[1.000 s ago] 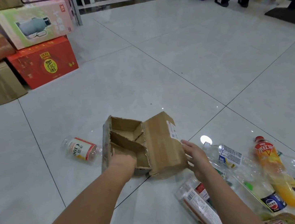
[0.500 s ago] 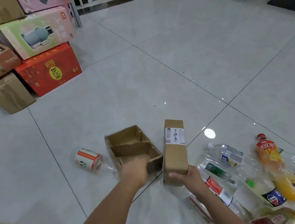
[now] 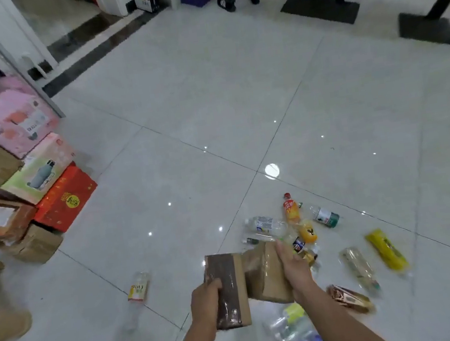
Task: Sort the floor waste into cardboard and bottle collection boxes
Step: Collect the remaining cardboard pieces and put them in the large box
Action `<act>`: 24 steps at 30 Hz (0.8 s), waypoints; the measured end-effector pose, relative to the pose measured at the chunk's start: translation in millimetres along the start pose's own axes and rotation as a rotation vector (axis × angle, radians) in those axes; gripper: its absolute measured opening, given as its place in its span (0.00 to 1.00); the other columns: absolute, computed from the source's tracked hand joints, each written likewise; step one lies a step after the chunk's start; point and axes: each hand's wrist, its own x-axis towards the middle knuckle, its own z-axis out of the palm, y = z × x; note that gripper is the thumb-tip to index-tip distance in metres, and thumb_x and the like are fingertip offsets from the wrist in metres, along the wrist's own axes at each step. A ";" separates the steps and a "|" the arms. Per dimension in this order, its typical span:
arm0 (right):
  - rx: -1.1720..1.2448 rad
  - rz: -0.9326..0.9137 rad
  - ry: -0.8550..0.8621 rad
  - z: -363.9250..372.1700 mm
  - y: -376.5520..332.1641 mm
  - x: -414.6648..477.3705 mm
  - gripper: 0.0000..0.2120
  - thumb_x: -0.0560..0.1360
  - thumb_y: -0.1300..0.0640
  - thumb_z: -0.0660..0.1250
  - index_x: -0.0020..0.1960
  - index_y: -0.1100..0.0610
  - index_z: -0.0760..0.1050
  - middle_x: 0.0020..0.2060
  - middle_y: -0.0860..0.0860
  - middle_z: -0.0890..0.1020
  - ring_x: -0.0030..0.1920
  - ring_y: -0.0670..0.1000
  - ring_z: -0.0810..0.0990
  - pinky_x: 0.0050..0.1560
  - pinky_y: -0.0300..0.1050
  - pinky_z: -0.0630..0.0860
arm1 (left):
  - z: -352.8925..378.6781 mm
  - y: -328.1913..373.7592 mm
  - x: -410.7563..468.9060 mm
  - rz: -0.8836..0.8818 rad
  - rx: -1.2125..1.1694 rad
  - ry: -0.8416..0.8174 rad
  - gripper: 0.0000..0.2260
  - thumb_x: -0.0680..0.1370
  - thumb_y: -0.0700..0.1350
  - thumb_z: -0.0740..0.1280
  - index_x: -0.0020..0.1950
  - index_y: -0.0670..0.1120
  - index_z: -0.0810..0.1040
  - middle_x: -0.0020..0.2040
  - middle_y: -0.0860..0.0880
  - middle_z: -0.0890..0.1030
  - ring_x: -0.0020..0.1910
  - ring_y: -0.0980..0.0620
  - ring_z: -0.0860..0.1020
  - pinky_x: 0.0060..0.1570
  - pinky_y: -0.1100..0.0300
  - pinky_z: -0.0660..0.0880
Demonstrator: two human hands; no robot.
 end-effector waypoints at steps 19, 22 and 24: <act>0.705 0.097 0.986 -335.6 201.6 -421.4 0.21 0.78 0.42 0.61 0.35 0.57 0.75 0.36 0.54 0.79 0.43 0.54 0.77 0.43 0.45 0.69 | 174.4 -159.2 -427.5 0.193 0.877 -0.911 0.12 0.77 0.46 0.70 0.53 0.38 0.80 0.51 0.38 0.83 0.50 0.40 0.82 0.54 0.44 0.78; 0.831 0.137 1.105 -371.7 278.0 -470.9 0.23 0.73 0.35 0.61 0.31 0.52 0.76 0.36 0.54 0.82 0.41 0.55 0.79 0.47 0.49 0.75 | 187.8 -233.7 -484.7 0.221 1.026 -1.051 0.10 0.75 0.41 0.72 0.53 0.36 0.79 0.49 0.38 0.82 0.44 0.42 0.81 0.42 0.54 0.80; 0.904 0.175 1.157 -388.9 330.3 -505.8 0.25 0.74 0.35 0.59 0.30 0.52 0.78 0.36 0.52 0.84 0.41 0.55 0.81 0.49 0.50 0.76 | 189.7 -283.4 -521.0 0.247 1.128 -1.163 0.08 0.75 0.38 0.71 0.53 0.38 0.79 0.46 0.40 0.83 0.40 0.46 0.81 0.34 0.60 0.78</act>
